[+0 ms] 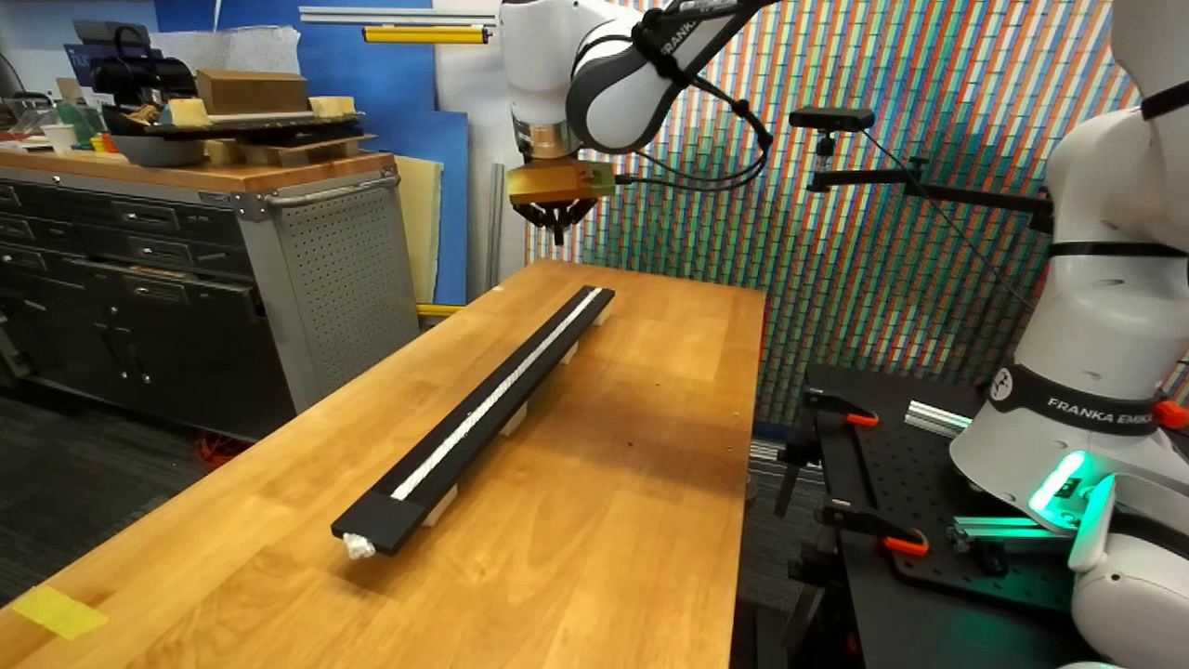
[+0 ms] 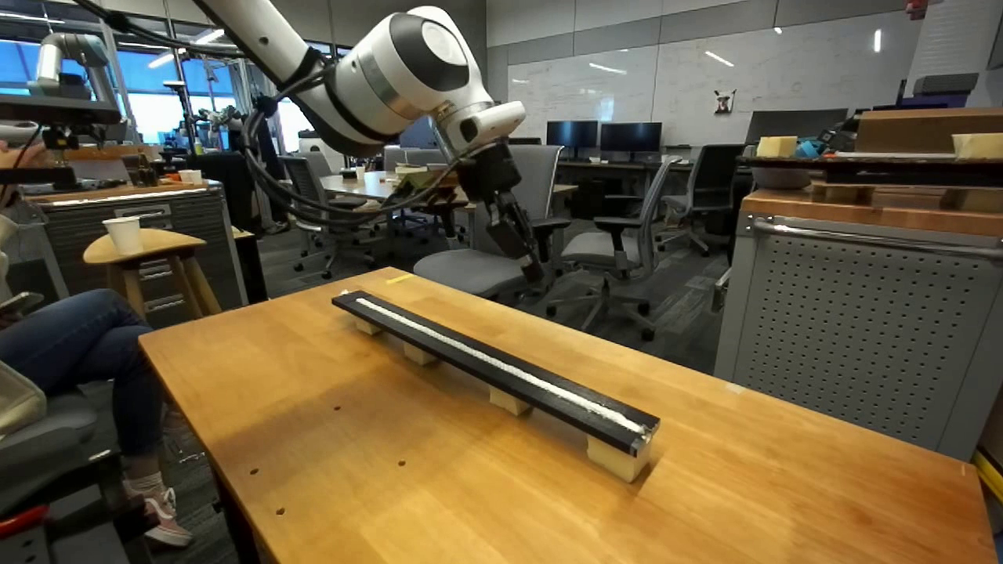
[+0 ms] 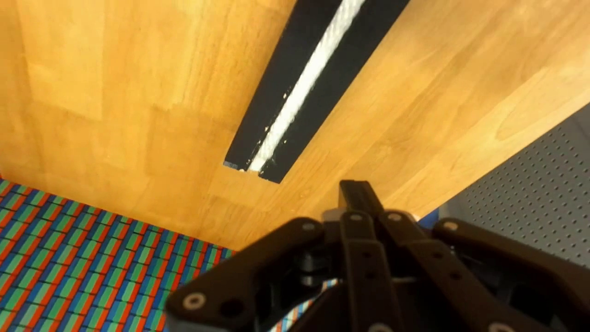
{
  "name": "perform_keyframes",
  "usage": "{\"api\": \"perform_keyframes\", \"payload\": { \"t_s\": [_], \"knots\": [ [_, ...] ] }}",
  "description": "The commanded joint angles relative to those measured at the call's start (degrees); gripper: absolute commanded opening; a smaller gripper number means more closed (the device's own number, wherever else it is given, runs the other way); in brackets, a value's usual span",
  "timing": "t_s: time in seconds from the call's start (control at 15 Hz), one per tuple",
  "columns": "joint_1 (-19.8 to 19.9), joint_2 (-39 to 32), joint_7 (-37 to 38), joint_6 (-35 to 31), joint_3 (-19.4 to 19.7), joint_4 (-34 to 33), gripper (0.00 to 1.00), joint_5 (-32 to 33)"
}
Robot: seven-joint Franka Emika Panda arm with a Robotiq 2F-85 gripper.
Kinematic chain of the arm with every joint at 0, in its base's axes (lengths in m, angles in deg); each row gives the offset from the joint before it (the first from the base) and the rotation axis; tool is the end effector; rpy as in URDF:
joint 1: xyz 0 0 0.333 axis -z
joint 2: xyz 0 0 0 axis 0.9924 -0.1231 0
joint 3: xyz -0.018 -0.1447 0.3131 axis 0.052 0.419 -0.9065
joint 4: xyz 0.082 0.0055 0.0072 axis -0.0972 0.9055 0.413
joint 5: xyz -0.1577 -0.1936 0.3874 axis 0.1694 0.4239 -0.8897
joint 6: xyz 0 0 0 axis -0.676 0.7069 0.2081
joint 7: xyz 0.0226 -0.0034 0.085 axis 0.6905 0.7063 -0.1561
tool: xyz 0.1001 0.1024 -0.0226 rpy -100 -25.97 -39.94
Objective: Set the rope along the middle of the black object then push it into the ridge
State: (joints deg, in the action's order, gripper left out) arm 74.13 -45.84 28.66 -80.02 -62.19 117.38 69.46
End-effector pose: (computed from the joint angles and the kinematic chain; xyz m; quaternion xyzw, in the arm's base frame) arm 0.6926 -0.0989 0.2662 0.8238 -0.5097 0.1778 0.1730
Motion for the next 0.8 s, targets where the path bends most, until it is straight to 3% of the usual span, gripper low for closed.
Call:
{"api": "perform_keyframes", "payload": {
  "t_s": [0.0, 0.47, 0.53, 0.6, 0.73],
  "knots": [
    [2.21, 9.70, -10.09, -0.93, -4.43, 9.39, 0.00, -0.33],
    [3.64, 24.78, -24.73, -3.46, -9.38, 25.93, 0.01, 1.96],
    [4.09, 26.88, -26.41, -3.93, -9.96, 28.10, 0.11, 1.69],
    [4.62, 28.93, -28.17, -4.27, -10.53, 30.20, 0.29, 1.10],
    [6.05, 32.86, -30.92, -5.69, -11.40, 34.24, 0.43, 0.30]
  ]
}}
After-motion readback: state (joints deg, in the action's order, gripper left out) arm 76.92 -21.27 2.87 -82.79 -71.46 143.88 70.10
